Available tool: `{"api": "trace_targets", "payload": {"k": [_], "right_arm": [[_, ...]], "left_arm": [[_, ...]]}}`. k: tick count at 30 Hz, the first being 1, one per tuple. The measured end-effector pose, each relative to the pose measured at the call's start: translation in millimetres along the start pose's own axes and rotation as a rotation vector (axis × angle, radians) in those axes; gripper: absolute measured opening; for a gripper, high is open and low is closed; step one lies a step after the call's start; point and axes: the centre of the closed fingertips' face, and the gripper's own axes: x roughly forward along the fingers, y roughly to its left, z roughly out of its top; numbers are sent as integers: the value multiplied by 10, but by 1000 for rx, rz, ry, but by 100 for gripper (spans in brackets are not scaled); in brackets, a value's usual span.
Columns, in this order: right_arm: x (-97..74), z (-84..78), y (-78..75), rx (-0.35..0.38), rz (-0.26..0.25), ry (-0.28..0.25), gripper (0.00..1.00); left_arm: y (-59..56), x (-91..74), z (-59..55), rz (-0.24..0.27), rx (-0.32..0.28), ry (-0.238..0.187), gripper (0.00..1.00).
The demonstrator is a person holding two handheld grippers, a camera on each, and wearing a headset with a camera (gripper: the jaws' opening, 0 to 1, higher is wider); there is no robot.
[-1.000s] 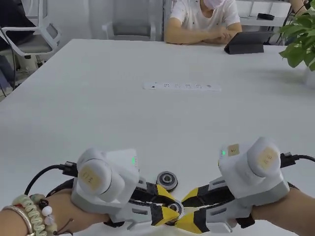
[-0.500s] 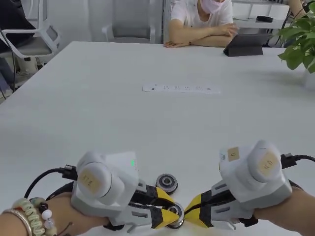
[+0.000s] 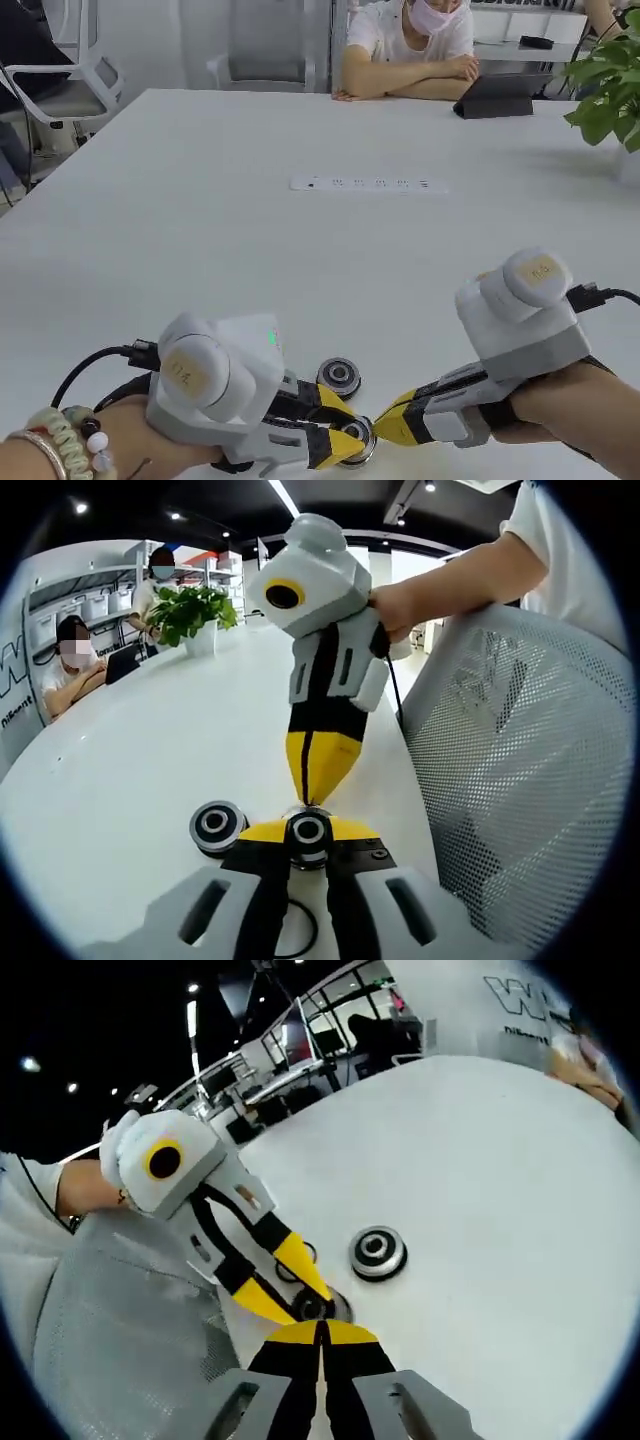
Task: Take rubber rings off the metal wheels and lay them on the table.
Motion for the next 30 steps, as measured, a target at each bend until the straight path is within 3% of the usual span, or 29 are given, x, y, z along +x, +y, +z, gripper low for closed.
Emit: {"api": "trace_targets", "payload": {"k": [1,2,4,6,8,13,16,18,20,25,28,30], "right_arm": [[-19,212,240,114,112,-101,0],[-11,410,316,120,121,-152,0],[46,511,287,-29,38,-150,0],[70,419,300,-35,37,-124,0],[25,223,131,-114,-36,-45,0],[-72,8,-179,-142,-140,31,0],[-98,-85,-270,-168,-168,69,0],[-106,-206,-321,-214,-181,131,0],[-75,-289,-321,-222,-181,161,5],[-1,-314,-264,-267,-156,156,15],[80,-287,-229,-327,-149,138,23],[105,-280,-234,-373,-156,139,24]], "left_arm": [[4,6,6,4,2,0,8],[7,17,15,8,5,2,8],[11,22,17,10,2,4,8],[7,17,16,13,2,2,8],[7,14,16,15,-1,0,8],[2,9,17,14,-1,-1,8],[-2,6,19,14,-1,-1,8],[-3,4,19,13,-1,-1,8],[-4,3,18,13,-1,-2,8],[-4,2,17,12,-2,-3,8],[-3,0,15,13,-3,-4,8],[-2,0,16,13,-4,-5,8]]}}
